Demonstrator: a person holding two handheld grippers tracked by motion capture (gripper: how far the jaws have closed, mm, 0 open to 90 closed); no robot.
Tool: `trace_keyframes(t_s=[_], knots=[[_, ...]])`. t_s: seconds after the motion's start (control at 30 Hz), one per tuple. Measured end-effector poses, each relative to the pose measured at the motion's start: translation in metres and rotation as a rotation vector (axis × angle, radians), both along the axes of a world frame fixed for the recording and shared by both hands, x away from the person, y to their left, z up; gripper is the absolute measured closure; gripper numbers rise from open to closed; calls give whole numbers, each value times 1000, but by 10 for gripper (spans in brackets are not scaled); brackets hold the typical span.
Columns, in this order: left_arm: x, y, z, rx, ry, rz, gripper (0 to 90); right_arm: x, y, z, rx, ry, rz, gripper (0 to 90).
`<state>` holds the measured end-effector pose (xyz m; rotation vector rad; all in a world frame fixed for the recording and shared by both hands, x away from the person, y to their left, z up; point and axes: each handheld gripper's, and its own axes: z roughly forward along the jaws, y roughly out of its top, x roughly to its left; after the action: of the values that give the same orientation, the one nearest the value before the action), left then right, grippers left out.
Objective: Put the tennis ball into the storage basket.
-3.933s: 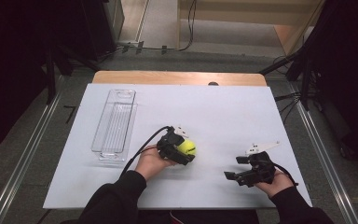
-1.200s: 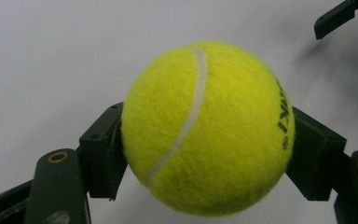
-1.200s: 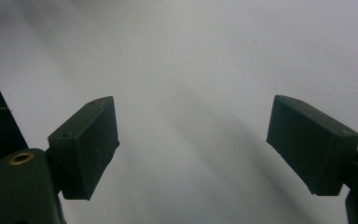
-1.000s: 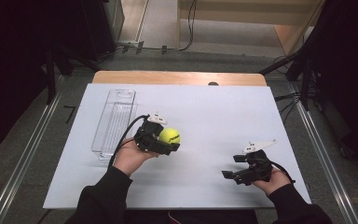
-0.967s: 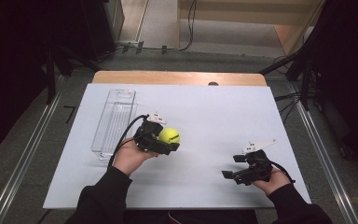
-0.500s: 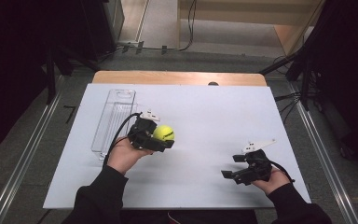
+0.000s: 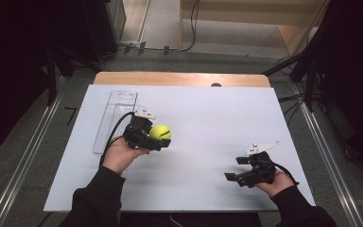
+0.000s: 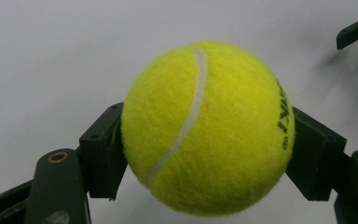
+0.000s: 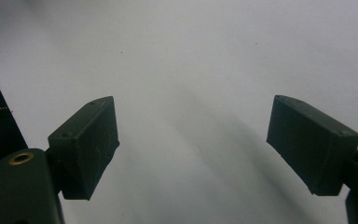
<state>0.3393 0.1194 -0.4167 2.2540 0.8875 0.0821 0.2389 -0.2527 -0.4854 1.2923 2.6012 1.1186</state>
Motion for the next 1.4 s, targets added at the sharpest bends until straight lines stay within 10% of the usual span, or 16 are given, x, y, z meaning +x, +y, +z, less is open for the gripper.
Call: trace_keyframes(t_s=[1.4], knots=[[15, 57, 22, -1, -23, 170, 262, -1, -1, 0, -3, 1, -3, 146]])
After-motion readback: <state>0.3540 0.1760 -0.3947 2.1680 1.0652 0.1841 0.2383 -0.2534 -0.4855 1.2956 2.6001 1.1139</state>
